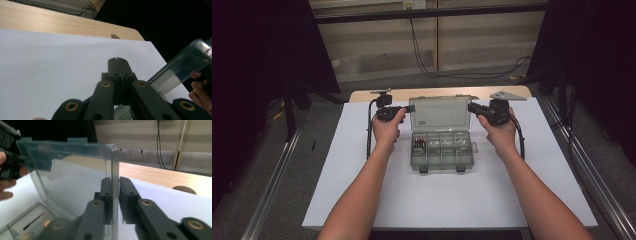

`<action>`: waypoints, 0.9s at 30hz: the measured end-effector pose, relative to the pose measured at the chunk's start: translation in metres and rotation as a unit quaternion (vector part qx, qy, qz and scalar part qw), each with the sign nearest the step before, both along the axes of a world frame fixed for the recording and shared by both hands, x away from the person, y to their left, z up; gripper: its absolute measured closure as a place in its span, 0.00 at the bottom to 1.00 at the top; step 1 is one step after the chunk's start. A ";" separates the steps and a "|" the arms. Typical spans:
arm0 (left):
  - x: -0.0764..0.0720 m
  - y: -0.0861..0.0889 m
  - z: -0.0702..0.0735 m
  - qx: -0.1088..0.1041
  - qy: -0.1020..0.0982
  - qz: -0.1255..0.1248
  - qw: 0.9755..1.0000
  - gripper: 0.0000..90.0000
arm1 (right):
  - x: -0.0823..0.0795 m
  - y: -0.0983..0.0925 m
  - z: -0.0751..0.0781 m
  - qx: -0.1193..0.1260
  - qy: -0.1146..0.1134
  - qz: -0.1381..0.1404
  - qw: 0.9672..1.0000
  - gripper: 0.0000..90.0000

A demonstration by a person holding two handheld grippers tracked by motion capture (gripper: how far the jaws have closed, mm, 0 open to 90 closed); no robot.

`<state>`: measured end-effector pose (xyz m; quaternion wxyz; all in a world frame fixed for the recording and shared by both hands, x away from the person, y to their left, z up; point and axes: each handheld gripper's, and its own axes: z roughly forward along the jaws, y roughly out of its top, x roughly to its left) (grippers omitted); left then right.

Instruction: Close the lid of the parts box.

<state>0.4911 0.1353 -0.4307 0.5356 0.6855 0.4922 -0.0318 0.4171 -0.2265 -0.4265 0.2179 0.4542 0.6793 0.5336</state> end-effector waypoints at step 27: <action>-0.028 -0.003 0.012 0.020 -0.046 -0.021 0.998 1.00 | -0.019 -0.016 -0.003 0.011 0.027 -0.015 0.999 1.00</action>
